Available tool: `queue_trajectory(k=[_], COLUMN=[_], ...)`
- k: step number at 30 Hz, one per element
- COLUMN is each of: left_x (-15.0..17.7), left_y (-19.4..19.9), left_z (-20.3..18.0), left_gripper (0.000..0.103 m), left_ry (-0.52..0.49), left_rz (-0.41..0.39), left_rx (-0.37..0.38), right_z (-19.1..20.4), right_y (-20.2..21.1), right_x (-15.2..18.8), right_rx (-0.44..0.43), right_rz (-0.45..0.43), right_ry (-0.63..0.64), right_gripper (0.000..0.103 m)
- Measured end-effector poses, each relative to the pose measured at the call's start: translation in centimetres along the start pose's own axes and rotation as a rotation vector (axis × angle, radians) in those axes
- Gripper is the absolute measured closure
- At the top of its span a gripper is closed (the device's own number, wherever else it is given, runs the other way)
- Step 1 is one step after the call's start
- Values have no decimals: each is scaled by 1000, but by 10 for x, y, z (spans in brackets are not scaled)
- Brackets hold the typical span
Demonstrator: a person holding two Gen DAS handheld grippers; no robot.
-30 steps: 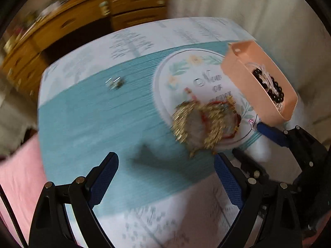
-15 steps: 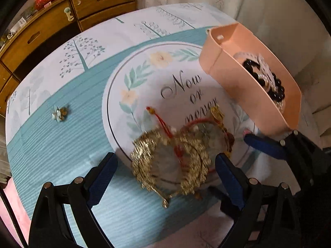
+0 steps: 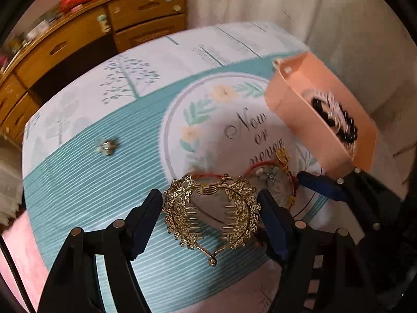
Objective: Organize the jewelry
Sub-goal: 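Grasp the gold filigree heart with the left tool while the right tool grasps the red-string bangle, then carry the heart and bangle into the pink box and open both tools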
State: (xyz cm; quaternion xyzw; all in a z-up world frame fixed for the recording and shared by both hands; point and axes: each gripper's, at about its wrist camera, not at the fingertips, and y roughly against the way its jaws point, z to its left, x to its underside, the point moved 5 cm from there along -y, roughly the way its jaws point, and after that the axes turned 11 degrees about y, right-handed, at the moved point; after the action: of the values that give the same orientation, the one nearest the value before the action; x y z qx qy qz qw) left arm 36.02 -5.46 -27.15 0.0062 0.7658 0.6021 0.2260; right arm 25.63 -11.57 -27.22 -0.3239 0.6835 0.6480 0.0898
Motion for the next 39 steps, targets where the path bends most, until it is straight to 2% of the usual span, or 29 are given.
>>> queue_trajectory(k=[6,10,11,13,18,21,24,27,31,33,39], left_x=[3,11,14,21,44,59,74,88,106,115,133], left_y=[21,40,43,55,88,107,127,146,165,177,196], left_z=[27,48,49,56,66,68,62,56,48,41,24], left_gripper=[30,30,30,30,30,30,30,30,30,30,30], left_ry=[122,200,213,255,342,406,419,388,383,385,377], left_rz=[-36,-51,-47,-40,-38,-22,-18,-40,-50,-74,-70], left_rx=[1,-44,-59,-89,-99,-89,-48,-53,-58,-27,-19], right_z=[0,1,1,5,5,4,2,-3,-10,-9,-6], right_y=[-8,-9,-9,-7,-8,-4,7,23,58,79,129], right_x=[-10,-11,-11,-13,-16,-14,-11,-5,-1,2,17], right_rx=[16,6,2,-11,-6,-47,-129,-150,-158,-157,-158], right_rz=[-26,-34,-33,-33,21,55,99,116,57,32,15], right_ry=[-18,5,9,37,4,-42,-128,-231,-353,-371,-367], right_gripper=[31,32,33,43,44,44,44,44,44,44,44])
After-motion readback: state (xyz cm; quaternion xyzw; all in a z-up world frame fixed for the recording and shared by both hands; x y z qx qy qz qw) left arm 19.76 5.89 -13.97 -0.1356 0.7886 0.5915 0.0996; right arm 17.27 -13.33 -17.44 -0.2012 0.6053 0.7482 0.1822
